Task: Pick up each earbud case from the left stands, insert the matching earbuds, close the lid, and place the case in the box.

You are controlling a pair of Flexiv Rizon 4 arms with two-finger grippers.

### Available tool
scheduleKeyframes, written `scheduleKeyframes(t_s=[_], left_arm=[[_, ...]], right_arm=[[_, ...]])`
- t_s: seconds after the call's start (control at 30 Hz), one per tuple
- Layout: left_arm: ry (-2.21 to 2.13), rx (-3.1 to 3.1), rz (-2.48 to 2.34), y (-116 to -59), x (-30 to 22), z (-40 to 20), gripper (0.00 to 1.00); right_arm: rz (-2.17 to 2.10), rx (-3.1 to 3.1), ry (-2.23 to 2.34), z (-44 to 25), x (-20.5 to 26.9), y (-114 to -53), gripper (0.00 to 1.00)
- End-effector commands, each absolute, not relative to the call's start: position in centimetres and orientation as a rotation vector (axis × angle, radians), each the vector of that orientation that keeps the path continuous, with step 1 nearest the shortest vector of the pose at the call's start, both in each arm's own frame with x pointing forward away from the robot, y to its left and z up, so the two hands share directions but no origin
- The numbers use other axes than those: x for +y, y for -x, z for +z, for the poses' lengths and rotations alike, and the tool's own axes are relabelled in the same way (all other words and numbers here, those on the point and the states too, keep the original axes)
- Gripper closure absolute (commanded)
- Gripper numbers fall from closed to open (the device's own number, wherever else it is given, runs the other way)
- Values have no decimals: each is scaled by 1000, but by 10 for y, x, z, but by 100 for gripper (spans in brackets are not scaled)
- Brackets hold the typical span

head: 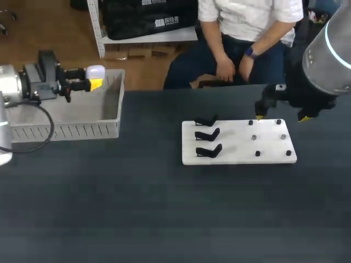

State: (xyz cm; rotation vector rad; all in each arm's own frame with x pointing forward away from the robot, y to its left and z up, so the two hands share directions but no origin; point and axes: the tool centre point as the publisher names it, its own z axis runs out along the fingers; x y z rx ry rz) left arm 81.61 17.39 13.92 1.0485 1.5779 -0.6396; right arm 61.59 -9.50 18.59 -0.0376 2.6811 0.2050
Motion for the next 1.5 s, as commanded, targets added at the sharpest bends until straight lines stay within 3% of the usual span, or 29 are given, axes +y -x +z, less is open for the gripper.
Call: scheduleKeyframes(t_s=[0.03,0.43,0.47,0.53,0.57,0.6,0.87,1.5], left_arm=[[-994,1604,-629,-807,187,118,100],[-957,1725,-667,-809,184,66,100],[-958,1726,-666,-809,184,66,96],[-952,1736,-655,-811,185,64,60],[-952,1735,-655,-812,186,64,50],[-955,1737,-654,-814,185,65,0],[-958,1717,-616,-810,182,78,0],[-1002,1715,-634,-718,106,123,0]], right_arm=[[192,2664,39,181,-91,-615,0],[180,2679,43,183,-86,-613,0],[183,2678,40,183,-86,-613,0],[202,2668,32,183,-85,-612,0],[204,2668,32,183,-84,-611,0],[205,2667,32,183,-84,-611,0],[257,2667,33,176,-82,-607,0],[497,2571,437,160,-106,-589,0]])
